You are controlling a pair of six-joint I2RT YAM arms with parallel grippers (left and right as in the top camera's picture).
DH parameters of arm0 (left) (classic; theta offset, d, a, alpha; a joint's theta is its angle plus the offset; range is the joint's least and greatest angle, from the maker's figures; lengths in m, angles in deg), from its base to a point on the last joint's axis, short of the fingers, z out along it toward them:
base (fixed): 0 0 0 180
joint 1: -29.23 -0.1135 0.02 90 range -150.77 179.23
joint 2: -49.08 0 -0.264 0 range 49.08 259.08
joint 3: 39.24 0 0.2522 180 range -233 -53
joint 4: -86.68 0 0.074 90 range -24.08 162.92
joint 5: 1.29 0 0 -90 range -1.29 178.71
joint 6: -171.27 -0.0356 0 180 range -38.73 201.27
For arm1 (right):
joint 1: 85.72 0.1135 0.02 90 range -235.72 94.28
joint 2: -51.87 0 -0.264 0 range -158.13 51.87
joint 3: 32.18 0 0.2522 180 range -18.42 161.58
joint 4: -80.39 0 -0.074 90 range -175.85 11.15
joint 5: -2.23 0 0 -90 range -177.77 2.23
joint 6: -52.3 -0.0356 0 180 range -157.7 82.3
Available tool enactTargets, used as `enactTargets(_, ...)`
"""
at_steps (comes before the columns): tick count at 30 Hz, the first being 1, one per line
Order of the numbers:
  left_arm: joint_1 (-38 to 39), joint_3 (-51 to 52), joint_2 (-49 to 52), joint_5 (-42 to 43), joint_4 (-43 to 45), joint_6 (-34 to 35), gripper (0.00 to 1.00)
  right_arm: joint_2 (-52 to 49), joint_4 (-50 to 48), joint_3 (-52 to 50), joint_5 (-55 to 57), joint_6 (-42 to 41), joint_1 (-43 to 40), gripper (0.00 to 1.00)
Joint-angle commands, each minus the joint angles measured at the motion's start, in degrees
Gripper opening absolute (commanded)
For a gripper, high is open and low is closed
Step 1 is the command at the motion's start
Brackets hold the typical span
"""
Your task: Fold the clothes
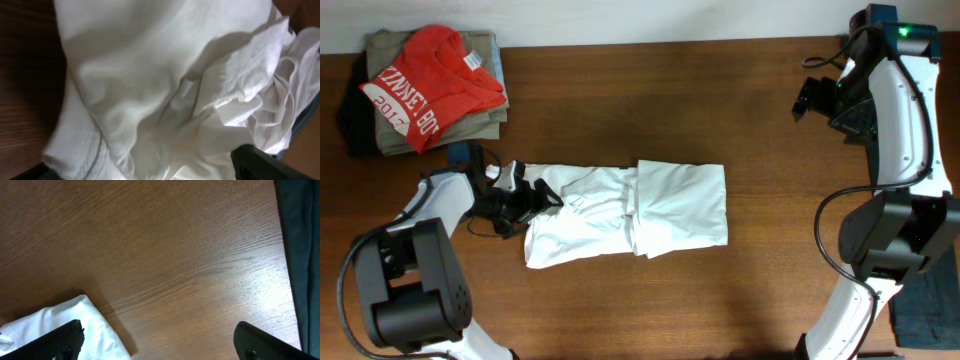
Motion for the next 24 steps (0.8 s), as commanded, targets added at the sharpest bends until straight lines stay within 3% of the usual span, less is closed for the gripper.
enactTargets(1, 0.63, 1.95, 2.21, -6.95, 2.32, 3.26, 0.53, 0.52, 0.20, 0.90, -0.09, -0.02, 0.26, 0.99)
enactTargets(3, 0.63, 1.86, 2.21, -8.92, 2.56, 3.26, 0.03, 0.52, 0.20, 0.90, -0.09, -0.02, 0.26, 0.98)
enactTargets(4, 0.59, 1.86, 2.19, -9.97, 2.36, 3.26, 0.00, 0.52, 0.20, 0.90, -0.09, -0.02, 0.26, 0.99)
enactTargets(10, -4.02, -6.88, 2.12, -19.93, -6.84, 5.66, 0.00, 0.52, 0.20, 0.90, -0.09, -0.02, 0.26, 0.98)
enactTargets(15, -6.82, -29.55, 2.12, -27.63, -25.27, 6.51, 0.01, 0.52, 0.20, 0.90, -0.09, -0.02, 0.26, 0.99)
enactTargets(19, -1.92, -39.26, 2.01, -27.45, -34.23, 6.21, 0.01, 0.52, 0.20, 0.90, -0.09, -0.02, 0.26, 0.99)
enactTargets(24, 10.54, -39.26, 1.86, -24.50, -35.34, 6.23, 0.00, 0.52, 0.20, 0.90, -0.09, -0.02, 0.26, 0.99)
